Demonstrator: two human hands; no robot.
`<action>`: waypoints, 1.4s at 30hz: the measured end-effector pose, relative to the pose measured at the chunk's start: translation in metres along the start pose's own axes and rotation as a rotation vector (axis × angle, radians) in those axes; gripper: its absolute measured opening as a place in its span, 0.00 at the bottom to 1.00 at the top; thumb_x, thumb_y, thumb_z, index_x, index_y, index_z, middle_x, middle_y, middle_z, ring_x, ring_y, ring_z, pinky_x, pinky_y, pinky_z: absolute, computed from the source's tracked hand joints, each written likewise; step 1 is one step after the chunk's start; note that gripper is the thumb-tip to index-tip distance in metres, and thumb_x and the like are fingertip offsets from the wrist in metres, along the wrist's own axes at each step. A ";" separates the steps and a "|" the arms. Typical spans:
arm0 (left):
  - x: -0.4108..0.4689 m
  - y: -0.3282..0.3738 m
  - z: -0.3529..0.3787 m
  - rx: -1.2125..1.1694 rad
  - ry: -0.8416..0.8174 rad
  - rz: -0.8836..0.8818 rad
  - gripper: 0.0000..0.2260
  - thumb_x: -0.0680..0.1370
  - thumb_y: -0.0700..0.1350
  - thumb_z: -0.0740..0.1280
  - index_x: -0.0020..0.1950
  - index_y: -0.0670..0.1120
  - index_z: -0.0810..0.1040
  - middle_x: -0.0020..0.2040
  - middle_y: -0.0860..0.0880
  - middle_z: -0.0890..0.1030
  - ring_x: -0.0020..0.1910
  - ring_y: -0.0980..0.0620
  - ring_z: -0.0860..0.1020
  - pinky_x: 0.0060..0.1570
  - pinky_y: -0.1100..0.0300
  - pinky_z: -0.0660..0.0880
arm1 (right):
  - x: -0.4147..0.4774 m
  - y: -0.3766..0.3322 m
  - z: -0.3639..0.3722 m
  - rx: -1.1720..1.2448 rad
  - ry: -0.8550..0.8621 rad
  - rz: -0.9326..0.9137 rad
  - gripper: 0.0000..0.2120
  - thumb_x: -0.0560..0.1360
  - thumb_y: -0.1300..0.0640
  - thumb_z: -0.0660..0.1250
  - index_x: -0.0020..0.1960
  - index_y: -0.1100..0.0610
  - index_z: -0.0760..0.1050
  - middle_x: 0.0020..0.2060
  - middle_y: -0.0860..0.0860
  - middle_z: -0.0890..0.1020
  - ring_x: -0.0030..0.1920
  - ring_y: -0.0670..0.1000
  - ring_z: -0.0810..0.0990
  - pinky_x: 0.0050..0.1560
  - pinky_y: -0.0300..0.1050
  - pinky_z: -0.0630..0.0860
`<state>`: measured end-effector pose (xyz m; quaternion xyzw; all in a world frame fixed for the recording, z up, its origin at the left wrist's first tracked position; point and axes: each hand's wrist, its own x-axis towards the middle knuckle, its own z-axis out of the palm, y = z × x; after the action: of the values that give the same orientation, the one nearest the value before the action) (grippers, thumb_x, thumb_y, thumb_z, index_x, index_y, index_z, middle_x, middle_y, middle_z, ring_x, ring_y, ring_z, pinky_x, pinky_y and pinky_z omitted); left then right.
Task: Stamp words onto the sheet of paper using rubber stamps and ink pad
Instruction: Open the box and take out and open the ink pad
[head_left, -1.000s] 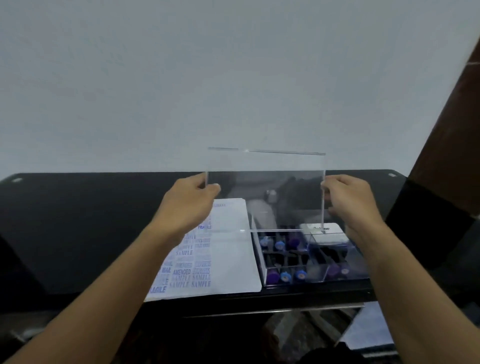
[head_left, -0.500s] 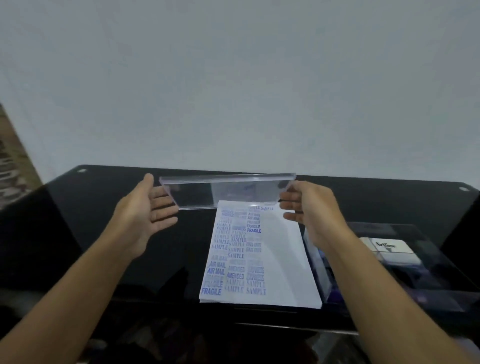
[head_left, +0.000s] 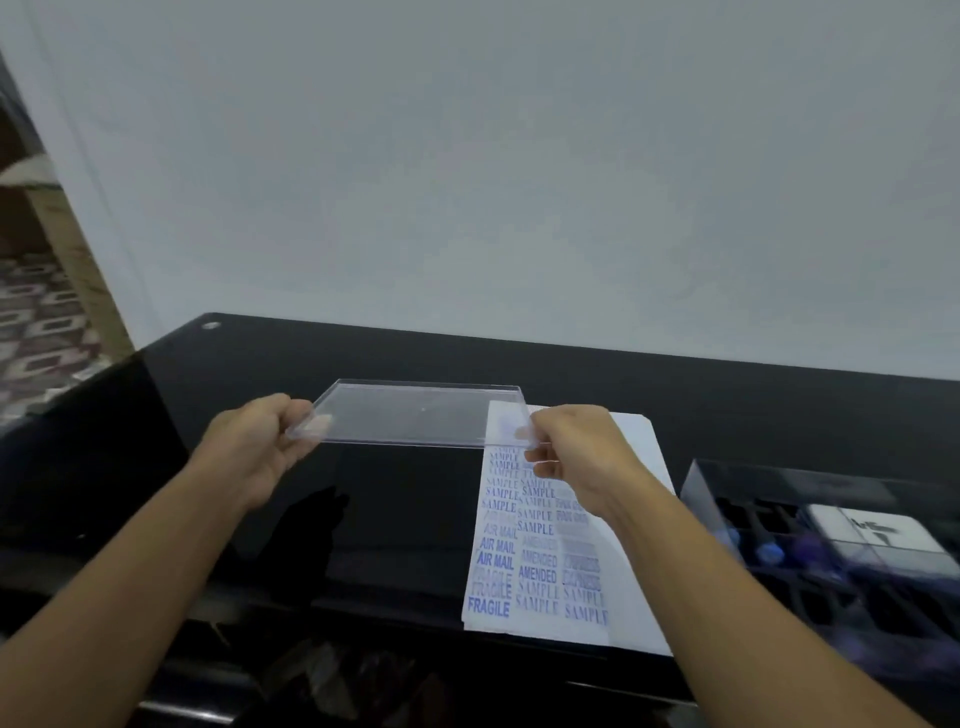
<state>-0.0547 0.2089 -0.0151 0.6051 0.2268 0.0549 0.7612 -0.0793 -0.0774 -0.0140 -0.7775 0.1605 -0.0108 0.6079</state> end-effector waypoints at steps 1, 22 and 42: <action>0.007 -0.002 -0.002 0.067 0.011 0.009 0.07 0.74 0.32 0.63 0.49 0.36 0.79 0.48 0.41 0.82 0.44 0.47 0.81 0.41 0.55 0.77 | 0.003 0.001 0.007 -0.030 -0.005 -0.005 0.04 0.77 0.63 0.66 0.49 0.62 0.79 0.46 0.57 0.82 0.43 0.52 0.82 0.44 0.45 0.82; 0.054 -0.023 -0.006 0.716 0.224 0.229 0.08 0.70 0.40 0.64 0.33 0.41 0.79 0.37 0.43 0.80 0.36 0.44 0.76 0.35 0.56 0.70 | 0.031 0.015 0.066 -0.390 -0.053 -0.074 0.05 0.71 0.65 0.62 0.37 0.59 0.71 0.32 0.56 0.73 0.31 0.54 0.72 0.31 0.41 0.66; 0.040 -0.027 -0.008 0.813 0.219 0.247 0.06 0.75 0.45 0.66 0.45 0.46 0.82 0.42 0.49 0.81 0.39 0.51 0.75 0.42 0.57 0.68 | 0.009 0.013 0.048 -0.439 -0.112 -0.142 0.11 0.76 0.63 0.62 0.35 0.60 0.73 0.31 0.55 0.73 0.33 0.53 0.74 0.34 0.45 0.72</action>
<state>-0.0279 0.2237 -0.0526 0.8687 0.2351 0.1157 0.4204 -0.0643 -0.0373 -0.0406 -0.8999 0.0698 0.0250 0.4298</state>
